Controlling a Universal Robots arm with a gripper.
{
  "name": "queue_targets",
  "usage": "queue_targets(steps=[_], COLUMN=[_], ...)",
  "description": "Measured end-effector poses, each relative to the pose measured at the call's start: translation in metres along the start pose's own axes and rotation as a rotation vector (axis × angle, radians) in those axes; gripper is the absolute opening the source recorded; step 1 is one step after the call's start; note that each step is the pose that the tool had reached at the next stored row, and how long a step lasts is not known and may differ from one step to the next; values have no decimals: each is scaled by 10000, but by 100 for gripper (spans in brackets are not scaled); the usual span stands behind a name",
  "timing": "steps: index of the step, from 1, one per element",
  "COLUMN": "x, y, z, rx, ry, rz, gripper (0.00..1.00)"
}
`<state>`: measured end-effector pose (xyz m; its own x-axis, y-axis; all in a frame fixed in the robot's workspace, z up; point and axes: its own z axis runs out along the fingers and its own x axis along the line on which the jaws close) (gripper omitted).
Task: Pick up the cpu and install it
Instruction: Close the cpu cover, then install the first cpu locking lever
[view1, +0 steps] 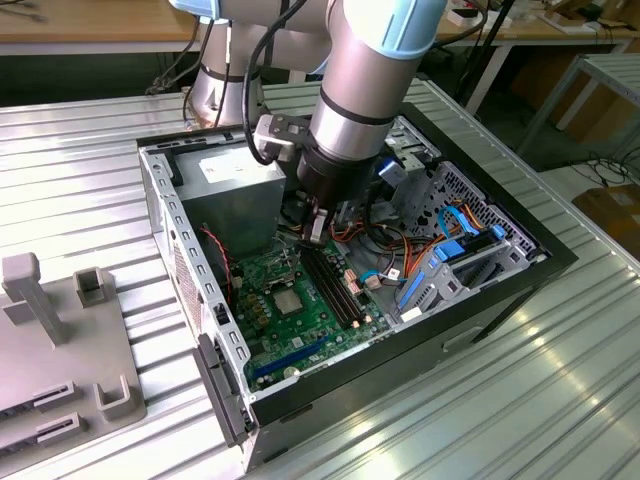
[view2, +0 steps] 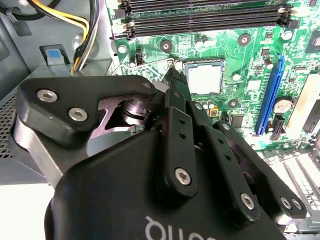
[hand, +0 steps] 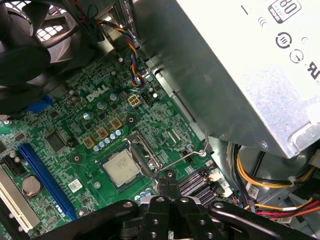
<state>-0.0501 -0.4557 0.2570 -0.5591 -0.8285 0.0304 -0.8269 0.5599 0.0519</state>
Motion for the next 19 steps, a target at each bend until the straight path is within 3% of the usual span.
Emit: queue_targets(steps=[9, 19], x=[75, 94], y=[-50, -63], z=[0, 0], rx=[0, 0], ry=[-1, 0], rz=[1, 1], gripper=[11, 11])
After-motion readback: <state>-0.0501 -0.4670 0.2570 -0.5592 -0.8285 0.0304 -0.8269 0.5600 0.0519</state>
